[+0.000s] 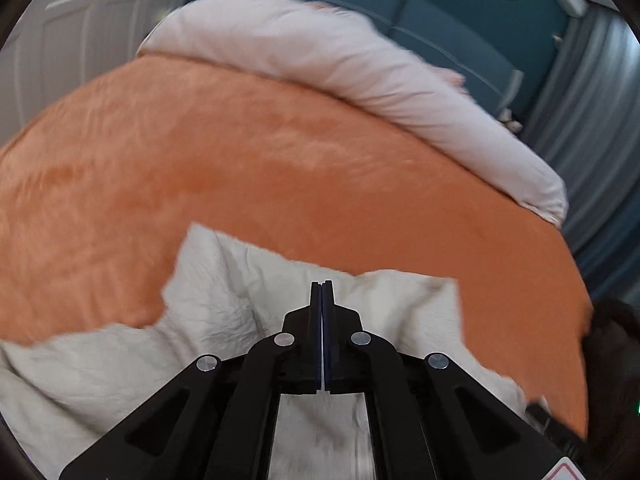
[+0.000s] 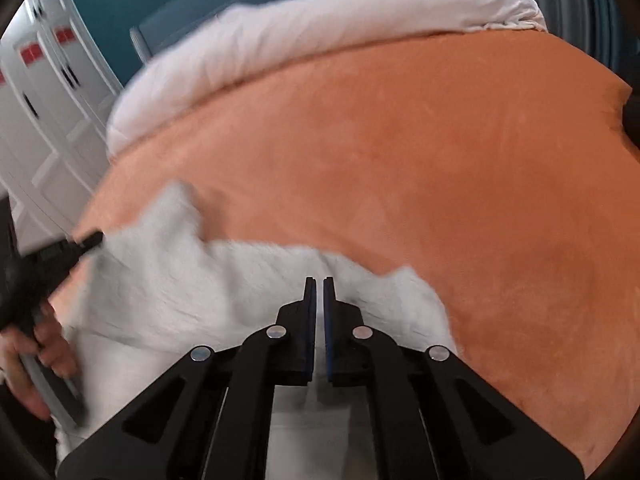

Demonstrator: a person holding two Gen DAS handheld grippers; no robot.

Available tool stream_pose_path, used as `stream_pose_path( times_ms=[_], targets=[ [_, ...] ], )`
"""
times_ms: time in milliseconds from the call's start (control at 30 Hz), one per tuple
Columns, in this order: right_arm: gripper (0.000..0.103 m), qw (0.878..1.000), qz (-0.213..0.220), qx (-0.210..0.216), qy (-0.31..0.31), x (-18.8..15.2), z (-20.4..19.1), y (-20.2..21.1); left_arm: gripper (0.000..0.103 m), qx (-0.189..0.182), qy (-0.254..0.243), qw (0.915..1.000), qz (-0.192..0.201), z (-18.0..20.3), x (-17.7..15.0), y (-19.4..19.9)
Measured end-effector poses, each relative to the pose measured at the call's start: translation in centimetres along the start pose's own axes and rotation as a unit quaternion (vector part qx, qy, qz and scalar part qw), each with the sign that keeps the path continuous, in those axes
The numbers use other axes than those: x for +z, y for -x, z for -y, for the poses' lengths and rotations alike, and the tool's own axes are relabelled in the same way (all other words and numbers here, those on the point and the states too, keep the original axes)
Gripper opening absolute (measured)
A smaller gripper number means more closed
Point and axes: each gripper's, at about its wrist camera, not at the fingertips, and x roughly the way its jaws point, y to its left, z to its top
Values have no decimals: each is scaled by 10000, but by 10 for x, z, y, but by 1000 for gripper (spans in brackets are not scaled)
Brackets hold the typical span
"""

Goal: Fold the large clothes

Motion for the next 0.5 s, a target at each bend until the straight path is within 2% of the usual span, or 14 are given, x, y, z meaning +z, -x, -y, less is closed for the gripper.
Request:
stream_pose_path(
  times_ms=[133,167,233,267,300,333,400,433,467,500],
  targets=[
    [5,9937,-448,777,665,10,-63,-8,0,117,-395,9990,-152,-2,-8,26],
    [5,9871,-775,899,1076,8,-90,-22,0,183,-414,9985,-304,-6,-13,24],
    [1,9768,-1167,835,1589,-3,-119,-49,0,434,-452,9963,-588,-18,-23,12],
    [0,9738,-1278,492,1817,-12,-123,-66,1,589,-391,9947,-747,-30,-30,1],
    [0,9735,-1254,333,1883,-17,-118,-74,7,611,-316,9941,-835,-40,-35,-5],
    [0,9775,-1161,413,1714,-17,-105,-75,7,527,-219,9942,-910,-49,-39,-8],
    [0,9907,-992,185,907,-9,-58,-62,8,319,-36,9951,-936,-66,-42,-8],
    [0,9942,-909,91,568,-7,-35,-52,8,359,-73,9953,-900,-70,-41,-3],
    [0,9964,-761,-246,265,-5,-7,-37,8,554,-165,9946,-857,-71,-41,1],
    [0,9970,-671,-367,75,-3,11,-24,8,793,-263,9935,-776,-72,-42,7]
  ],
)
